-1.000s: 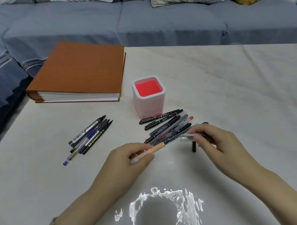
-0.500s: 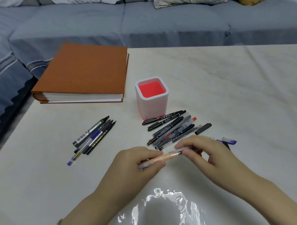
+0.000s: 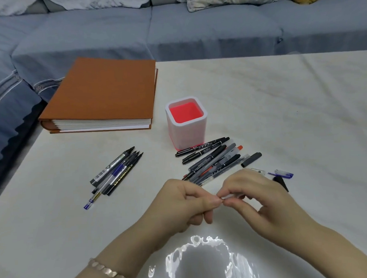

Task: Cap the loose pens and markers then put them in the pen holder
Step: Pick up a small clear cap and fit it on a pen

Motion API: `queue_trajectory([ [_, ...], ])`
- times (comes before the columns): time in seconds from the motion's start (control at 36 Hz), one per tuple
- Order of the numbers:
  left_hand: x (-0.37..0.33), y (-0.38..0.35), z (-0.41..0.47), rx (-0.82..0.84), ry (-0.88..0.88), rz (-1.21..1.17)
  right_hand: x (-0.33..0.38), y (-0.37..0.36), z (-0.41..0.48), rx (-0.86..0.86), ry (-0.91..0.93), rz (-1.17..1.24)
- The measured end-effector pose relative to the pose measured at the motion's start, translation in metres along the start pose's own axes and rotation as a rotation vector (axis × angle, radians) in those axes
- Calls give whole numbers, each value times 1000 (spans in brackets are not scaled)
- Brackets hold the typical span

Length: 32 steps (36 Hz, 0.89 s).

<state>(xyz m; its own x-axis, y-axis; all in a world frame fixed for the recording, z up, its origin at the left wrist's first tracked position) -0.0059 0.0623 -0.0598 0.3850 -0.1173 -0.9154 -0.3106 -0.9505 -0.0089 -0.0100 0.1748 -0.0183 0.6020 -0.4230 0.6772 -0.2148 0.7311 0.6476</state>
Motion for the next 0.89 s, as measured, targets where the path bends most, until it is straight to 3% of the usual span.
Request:
queue_trajectory([
  [0.14, 13, 5, 9, -115, -32, 219, -34, -16, -3, 286, -236, -85],
  [0.31, 31, 40, 8, -390, -58, 398, -112, 31, 1, -1, -404, -455],
  [0.39, 34, 50, 4, -439, -52, 469, -137, 34, 1, 21, -490, -531],
  [0.47, 29, 55, 4, -493, -93, 509, -147, 23, 2, 126, -492, -596],
  [0.64, 1, 48, 35, -541, -261, 662, -144, 22, 1, 161, -423, -642],
  [0.89, -1, 55, 62, -559, -319, 851, -102, 16, -5, -1, -288, -469],
])
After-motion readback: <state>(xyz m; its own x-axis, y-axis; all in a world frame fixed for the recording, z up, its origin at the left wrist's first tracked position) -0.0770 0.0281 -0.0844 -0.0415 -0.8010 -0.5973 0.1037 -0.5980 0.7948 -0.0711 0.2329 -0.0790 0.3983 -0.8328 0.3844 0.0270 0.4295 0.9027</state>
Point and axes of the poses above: each hand's wrist, its own z-axis towards the middle knuckle, its own y-axis out of the back of the hand, x = y × z, the point moved 8 cm from there along z, towards the middle knuckle, and after that the axes turned 1 degree about z, right-handed, at the moved point
